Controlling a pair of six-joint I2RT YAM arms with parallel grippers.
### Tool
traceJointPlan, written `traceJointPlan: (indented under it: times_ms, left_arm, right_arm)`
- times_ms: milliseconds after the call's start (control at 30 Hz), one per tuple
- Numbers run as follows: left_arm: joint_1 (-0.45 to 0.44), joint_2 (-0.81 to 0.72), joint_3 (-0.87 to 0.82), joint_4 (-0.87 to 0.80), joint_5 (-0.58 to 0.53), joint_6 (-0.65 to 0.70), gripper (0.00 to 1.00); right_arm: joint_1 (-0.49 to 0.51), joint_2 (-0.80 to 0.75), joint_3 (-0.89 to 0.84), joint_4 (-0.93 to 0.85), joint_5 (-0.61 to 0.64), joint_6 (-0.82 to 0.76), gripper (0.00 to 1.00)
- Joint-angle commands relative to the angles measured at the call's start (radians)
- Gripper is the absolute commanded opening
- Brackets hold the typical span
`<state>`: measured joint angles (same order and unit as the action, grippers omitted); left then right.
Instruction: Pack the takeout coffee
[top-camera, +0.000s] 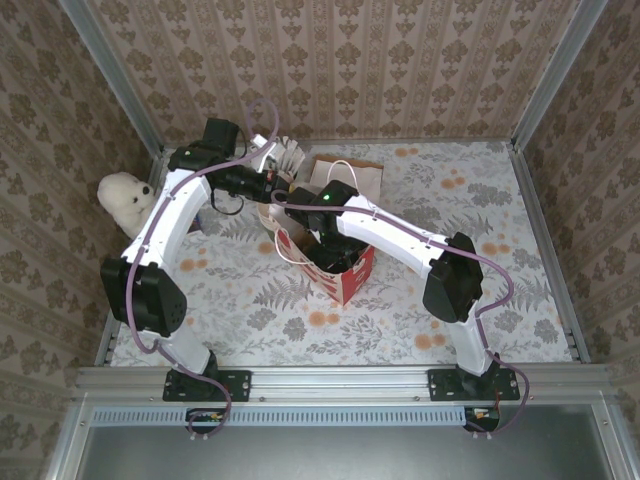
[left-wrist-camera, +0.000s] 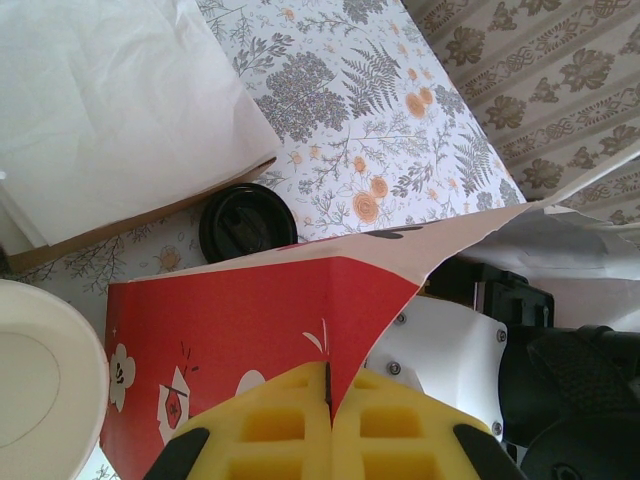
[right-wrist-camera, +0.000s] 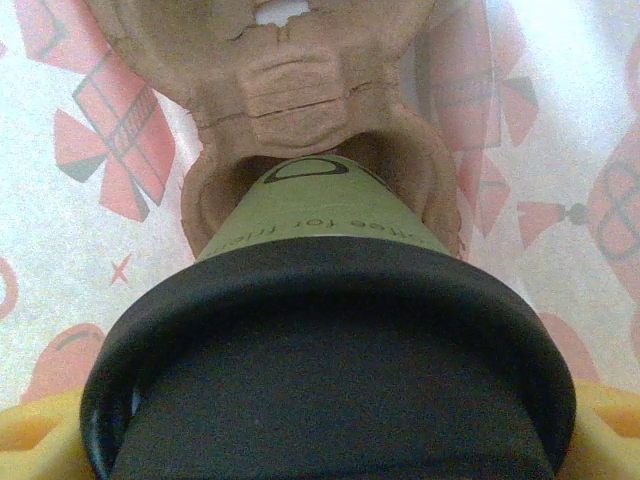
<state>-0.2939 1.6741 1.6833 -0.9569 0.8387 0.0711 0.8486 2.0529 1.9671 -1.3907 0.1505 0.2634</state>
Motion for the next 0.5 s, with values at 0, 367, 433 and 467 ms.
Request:
traceJointPlan:
  times_ms: [0, 367, 433, 467]
  left_arm:
    - [-0.003, 0.011, 0.033, -0.015, 0.010, 0.000, 0.00]
    - [-0.003, 0.007, 0.033, -0.020, 0.005, -0.002, 0.00]
    - [-0.003, 0.008, 0.031, -0.019, 0.007, -0.004, 0.00]
    - [-0.004, 0.008, 0.030, -0.019, 0.007, -0.004, 0.00]
  right_arm:
    - [-0.006, -0.033, -0.019, 0.009, 0.015, -0.009, 0.54]
    - [-0.005, -0.053, -0.051, 0.045, 0.015, -0.010, 0.54]
    - [-0.005, -0.053, -0.053, 0.050, 0.017, -0.011, 0.55]
    - [-0.006, -0.055, -0.054, 0.054, 0.018, -0.010, 0.55]
